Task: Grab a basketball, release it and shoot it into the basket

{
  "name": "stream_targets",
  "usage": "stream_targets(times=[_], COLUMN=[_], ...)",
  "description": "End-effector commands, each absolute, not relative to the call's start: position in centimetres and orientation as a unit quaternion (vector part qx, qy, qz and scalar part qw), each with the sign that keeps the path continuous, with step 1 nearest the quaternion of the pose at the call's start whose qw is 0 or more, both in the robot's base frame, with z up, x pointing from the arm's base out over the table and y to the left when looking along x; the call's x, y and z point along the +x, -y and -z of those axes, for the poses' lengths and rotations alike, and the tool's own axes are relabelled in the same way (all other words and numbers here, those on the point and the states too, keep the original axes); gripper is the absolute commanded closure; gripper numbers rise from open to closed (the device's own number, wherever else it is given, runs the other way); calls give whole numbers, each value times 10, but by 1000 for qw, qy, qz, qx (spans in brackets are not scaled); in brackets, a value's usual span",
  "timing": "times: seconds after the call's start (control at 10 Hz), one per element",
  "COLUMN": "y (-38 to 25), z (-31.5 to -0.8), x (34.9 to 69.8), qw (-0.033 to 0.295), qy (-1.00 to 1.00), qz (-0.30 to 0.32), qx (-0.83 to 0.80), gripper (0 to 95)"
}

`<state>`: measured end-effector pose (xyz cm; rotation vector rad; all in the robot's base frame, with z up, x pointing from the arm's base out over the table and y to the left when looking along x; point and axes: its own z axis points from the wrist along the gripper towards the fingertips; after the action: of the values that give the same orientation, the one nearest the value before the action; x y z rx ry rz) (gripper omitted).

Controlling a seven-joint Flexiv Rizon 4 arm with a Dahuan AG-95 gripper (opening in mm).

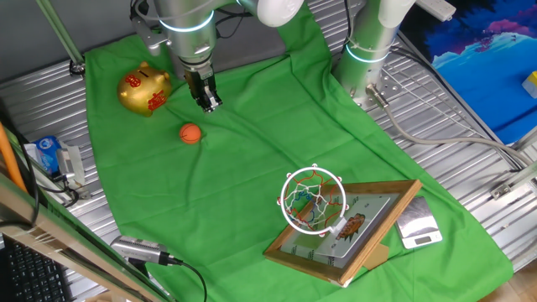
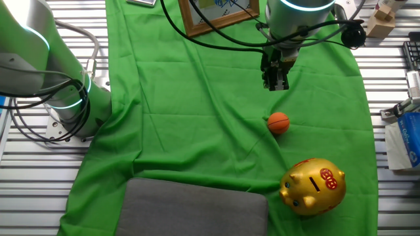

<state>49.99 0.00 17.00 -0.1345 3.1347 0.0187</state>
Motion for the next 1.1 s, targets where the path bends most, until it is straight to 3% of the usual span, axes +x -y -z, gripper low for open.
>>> stream_targets(times=[0.1, 1.1], y=[0, 0], z=[-170, -170], x=[500, 500], qw=[2, 0], qy=[-999, -994], qz=[-5, -6], qx=[-42, -106], gripper=[950, 950])
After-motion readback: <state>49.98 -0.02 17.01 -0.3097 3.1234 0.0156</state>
